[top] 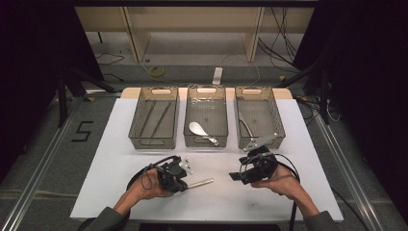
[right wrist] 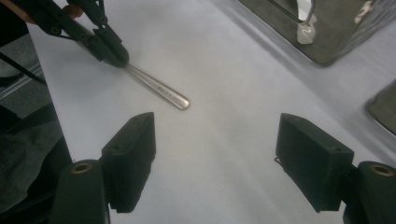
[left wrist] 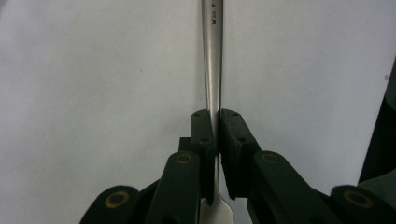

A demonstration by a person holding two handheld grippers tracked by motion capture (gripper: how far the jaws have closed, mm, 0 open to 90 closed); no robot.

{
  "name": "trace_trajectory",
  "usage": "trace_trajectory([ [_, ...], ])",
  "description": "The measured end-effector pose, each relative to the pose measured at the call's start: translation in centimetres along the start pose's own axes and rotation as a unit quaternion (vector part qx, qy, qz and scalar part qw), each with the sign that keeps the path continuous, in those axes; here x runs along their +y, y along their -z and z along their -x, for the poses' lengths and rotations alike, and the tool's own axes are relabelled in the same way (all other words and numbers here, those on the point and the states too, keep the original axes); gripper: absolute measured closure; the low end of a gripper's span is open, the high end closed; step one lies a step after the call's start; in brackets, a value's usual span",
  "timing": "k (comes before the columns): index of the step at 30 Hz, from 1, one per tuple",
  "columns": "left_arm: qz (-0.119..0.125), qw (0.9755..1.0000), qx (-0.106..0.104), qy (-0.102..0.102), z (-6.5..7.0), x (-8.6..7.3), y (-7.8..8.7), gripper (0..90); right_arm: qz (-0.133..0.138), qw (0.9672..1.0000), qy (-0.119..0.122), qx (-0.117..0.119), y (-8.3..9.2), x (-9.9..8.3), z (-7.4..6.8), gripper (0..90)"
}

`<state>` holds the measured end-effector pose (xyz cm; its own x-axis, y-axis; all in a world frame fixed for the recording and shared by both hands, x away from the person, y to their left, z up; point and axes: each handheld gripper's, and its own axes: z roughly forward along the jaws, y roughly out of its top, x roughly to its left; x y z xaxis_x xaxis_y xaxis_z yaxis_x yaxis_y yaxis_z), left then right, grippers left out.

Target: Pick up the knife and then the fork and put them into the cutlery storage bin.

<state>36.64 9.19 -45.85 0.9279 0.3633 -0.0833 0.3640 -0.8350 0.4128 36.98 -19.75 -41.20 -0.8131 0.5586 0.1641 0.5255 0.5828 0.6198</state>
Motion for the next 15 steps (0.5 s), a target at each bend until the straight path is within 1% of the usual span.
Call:
trace_trajectory([
  [1, 0.0, 1.0, -0.001, -0.001, 0.0, 0.0, 0.1, 83.8, -0.001, 1.0, 0.004, 0.001, -0.1, 0.1, -0.2, 29.5],
  [2, 0.005, 1.0, -0.001, 0.003, 0.0, 0.1, 0.2, 83.8, -0.001, 1.0, 0.007, 0.002, -0.2, 0.1, -0.3, 29.6],
  [6, 0.009, 0.9998, -0.011, 0.015, -0.1, 0.3, 0.7, 83.9, 0.001, 0.9998, 0.018, 0.006, -0.6, 0.4, -0.9, 29.6],
  [8, 0.011, 0.9997, -0.008, 0.021, 0.0, 0.3, 0.8, 83.9, 0.001, 0.9996, 0.026, 0.01, -0.9, 0.5, -1.3, 29.6],
  [10, 0.012, 0.9996, -0.008, 0.022, 0.0, 0.4, 1.0, 83.8, -0.002, 0.9994, 0.031, 0.015, -1.4, 0.7, -1.7, 29.7],
  [12, 0.015, 0.9995, -0.009, 0.025, 0.1, 0.4, 1.1, 83.9, -0.005, 0.999, 0.041, 0.019, -1.9, 0.8, -2.2, 29.7],
  [14, 0.014, 0.9995, -0.014, 0.024, 0.0, 0.5, 1.2, 83.9, -0.008, 0.9984, 0.051, 0.023, -2.5, 1.0, -2.7, 29.7],
  [15, 0.015, 0.9995, -0.013, 0.026, 0.1, 0.5, 1.3, 83.9, -0.007, 0.9981, 0.056, 0.025, -2.8, 1.0, -3.0, 29.9],
])
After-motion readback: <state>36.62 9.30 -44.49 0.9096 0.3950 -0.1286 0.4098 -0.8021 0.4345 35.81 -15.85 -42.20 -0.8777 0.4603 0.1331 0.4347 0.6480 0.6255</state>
